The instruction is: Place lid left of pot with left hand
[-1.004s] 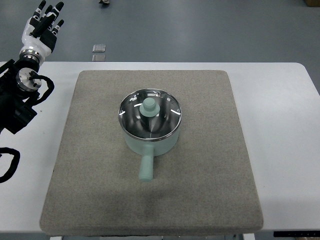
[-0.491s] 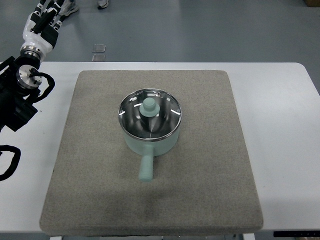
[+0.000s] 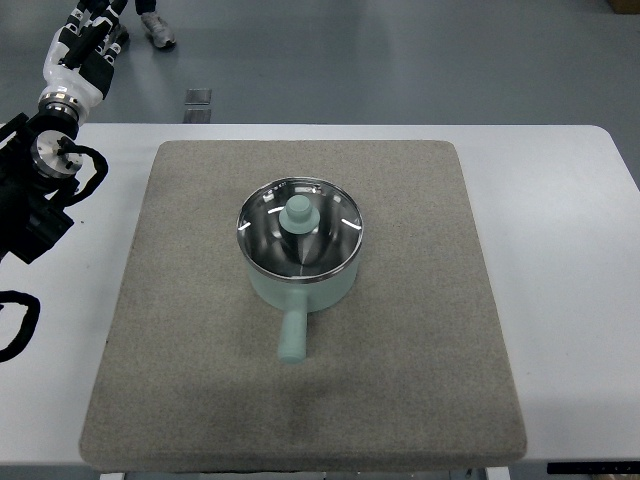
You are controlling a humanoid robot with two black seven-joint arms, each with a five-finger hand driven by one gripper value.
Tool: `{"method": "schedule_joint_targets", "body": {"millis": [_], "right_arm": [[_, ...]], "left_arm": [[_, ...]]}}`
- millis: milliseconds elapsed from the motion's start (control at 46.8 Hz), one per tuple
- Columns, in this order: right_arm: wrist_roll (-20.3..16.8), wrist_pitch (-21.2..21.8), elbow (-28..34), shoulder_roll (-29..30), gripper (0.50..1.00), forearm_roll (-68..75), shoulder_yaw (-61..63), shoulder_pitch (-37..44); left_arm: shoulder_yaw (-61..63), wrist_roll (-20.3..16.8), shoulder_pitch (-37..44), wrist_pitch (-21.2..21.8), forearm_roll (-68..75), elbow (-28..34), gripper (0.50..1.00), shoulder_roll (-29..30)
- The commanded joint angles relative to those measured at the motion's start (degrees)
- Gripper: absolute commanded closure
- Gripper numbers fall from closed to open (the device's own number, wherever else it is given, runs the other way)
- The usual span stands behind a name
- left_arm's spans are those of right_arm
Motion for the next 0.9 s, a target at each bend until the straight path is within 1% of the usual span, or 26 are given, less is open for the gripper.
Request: {"method": "schedule_joint_targets", "body": {"millis": [0,363,555,790,876], "right_arm": [[0.0,0.0,0.0,0.0,0.577,0.0,0.0,0.1],[0.0,0.0,0.0,0.0,0.576,0.0,-0.1,0.0],[0.0,0.0,0.0,0.0,0.577,0.1,-0.1,0.1],[0.0,0.0,0.0,0.0,0.576,0.0,0.0,0.0],[0.0,0.0,0.0,0.0,0.576,0.0,0.0,0.0]], "left_arm": [[0.0,0.0,0.1,-0.1,0.1,0.0,0.506,0.1],[0.1,0.1,0.2,-0.1,0.3,-0.2,0.506,0.3],[1.2,0.4,0.3,0.2,0.7,-3.7,0.506,2.5],[14.6,0.4,-2.3,0.0,3.3,-8.9,0.506,5.5],[19.4,0.5,-3.4,-0.4,4.1,-11.7,0.506,7.0]]}}
